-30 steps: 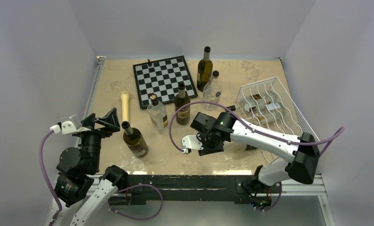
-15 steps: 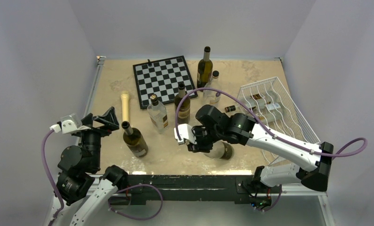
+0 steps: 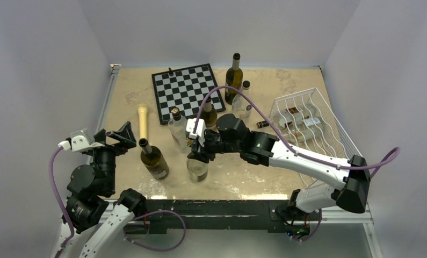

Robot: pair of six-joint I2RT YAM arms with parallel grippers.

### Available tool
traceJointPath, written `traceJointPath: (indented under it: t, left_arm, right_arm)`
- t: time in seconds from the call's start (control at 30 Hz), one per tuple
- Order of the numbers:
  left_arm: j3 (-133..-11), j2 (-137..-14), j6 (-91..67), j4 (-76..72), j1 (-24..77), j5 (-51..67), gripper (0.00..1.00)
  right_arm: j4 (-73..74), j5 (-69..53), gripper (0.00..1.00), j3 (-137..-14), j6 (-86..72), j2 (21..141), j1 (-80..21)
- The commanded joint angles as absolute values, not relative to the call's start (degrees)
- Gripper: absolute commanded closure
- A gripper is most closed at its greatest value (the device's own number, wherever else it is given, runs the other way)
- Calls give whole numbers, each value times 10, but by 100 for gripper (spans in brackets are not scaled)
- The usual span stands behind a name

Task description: Take the wine bottle off the wine rack

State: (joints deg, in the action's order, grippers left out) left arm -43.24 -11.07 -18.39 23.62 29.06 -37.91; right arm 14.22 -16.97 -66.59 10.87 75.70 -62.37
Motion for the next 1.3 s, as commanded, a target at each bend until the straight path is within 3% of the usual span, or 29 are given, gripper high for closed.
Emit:
traceJointPath:
  t: [0.0,0.5,0.6,0.77,0.9,1.03,1.1,1.27]
  left_arm:
    - [-432,-119,-172,220,294,-381,0]
    - [-434,-122,-171,220,294,-374,0]
    - [-434,-123,-171,220,294,-373,0]
    - [-434,-123,-171,219,294,-370,0]
    - [-434,-123,-171,219,294,-369,0]
    - [-433,-124,-172,219,294,-364,0]
    - [-435,-124,-172,219,294,-363,0]
    - [-434,-123,-172,219,294,-363,0]
  right_arm:
    - [-67,-116,100,-689,58,760,-626]
    - [-126,-79,99,-743,36,859,-625]
    - [-118,-66,89,-746,27,865,-625]
    - [-119,-25,64,-735,23,856,-625]
    - [-131,-32,36,-717,45,833,-625]
    - [-146,-52,18,-697,65,806,-625]
    - [-134,-53,3,-701,77,795,-625]
    - [-98,-50,2,-697,107,745,-625]
